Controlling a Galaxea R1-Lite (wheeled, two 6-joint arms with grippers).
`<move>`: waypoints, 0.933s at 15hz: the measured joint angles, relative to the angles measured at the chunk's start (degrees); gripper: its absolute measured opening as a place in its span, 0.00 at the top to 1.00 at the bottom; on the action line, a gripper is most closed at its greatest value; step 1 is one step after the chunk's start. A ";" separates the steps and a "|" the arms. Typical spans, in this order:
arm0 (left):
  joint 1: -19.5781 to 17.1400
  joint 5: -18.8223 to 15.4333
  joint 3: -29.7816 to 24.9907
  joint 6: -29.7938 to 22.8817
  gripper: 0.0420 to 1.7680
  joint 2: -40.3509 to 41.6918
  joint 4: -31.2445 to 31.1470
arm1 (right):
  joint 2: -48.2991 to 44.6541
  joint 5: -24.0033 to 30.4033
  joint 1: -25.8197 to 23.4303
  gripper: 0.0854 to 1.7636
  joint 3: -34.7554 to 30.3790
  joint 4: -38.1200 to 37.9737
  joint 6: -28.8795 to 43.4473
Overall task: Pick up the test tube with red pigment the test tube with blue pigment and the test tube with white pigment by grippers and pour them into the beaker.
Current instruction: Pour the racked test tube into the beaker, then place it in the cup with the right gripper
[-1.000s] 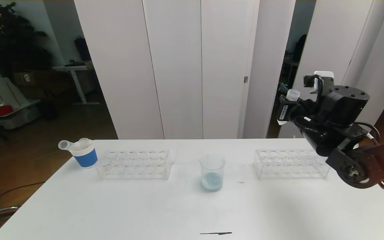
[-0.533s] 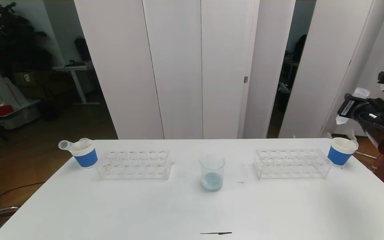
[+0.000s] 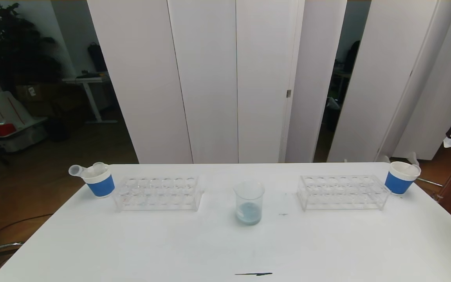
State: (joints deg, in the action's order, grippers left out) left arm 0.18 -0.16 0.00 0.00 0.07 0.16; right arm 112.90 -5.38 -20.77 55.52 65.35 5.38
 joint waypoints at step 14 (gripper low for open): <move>0.00 0.00 0.00 0.00 0.01 0.00 -0.02 | 21.58 -0.18 5.56 0.70 12.48 -2.43 5.12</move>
State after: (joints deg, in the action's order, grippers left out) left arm 0.18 -0.16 0.00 0.00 0.07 0.13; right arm 134.47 -5.56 -15.21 68.00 62.93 10.50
